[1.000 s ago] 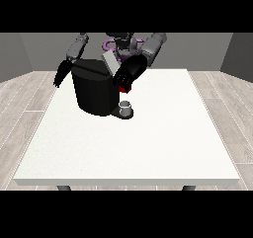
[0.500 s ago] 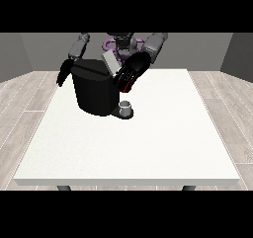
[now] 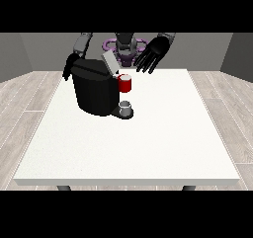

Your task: Insert the coffee pod into the coffee machine and close the lid

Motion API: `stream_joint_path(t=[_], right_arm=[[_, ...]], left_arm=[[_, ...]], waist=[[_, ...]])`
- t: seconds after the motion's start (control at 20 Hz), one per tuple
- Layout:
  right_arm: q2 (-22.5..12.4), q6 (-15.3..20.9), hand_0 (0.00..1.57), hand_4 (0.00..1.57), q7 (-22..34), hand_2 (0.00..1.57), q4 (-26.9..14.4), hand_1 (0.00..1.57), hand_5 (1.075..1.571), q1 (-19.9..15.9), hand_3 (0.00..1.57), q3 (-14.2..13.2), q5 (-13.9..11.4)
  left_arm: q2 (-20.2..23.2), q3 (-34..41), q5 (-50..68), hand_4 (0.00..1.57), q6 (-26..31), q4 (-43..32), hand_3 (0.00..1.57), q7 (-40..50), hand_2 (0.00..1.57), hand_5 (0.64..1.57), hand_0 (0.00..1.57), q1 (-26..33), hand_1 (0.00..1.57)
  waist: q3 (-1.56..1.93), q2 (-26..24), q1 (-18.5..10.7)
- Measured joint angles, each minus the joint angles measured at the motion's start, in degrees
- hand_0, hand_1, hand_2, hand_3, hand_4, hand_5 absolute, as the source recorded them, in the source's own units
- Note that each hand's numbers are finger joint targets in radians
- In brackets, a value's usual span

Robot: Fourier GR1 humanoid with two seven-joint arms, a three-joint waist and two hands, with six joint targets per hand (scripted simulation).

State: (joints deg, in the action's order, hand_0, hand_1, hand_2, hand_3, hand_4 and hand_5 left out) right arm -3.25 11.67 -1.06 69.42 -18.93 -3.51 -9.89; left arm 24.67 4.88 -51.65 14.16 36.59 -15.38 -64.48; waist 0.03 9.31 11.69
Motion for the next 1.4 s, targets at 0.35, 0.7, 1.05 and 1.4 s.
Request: stream_joint_path(t=[0.35,0.7,1.05,1.4], right_arm=[[-0.6,-0.7,0.0,0.0,-1.7,0.0,-1.7,0.0,1.571,6.6,0.0,-1.7,1.5],[-0.2,-3.0,0.0,0.0,-2.0,0.0,0.6,0.0,1.571,8.6,0.0,-2.0,4.1],[-3.2,-8.9,0.0,0.25,0.9,0.0,5.2,0.0,1.571,6.2,0.0,-0.1,5.2],[-6.6,-10.8,0.0,0.0,2.9,0.0,3.7,0.0,1.571,1.7,0.0,-2.6,6.2]], left_arm=[[-10.7,9.8,13.6,0.41,0.2,0.3,0.0,-2.1,0.0,1.571,0.0,9.2,0.0],[-20.2,17.1,24.3,0.39,1.5,-1.5,0.0,-5.3,0.0,1.571,0.0,22.4,0.0],[-22.6,17.5,27.2,0.41,2.7,-0.1,0.0,-4.3,0.0,1.571,0.0,30.2,0.0],[-23.3,14.2,33.2,0.41,4.3,5.9,0.0,-1.8,0.0,1.571,0.0,34.6,0.0]], waist=[[-0.13,-9.9,-6.2],[-0.1,-20.2,-13.7],[-0.06,-25.2,-16.9],[-0.03,-24.3,-20.3]])
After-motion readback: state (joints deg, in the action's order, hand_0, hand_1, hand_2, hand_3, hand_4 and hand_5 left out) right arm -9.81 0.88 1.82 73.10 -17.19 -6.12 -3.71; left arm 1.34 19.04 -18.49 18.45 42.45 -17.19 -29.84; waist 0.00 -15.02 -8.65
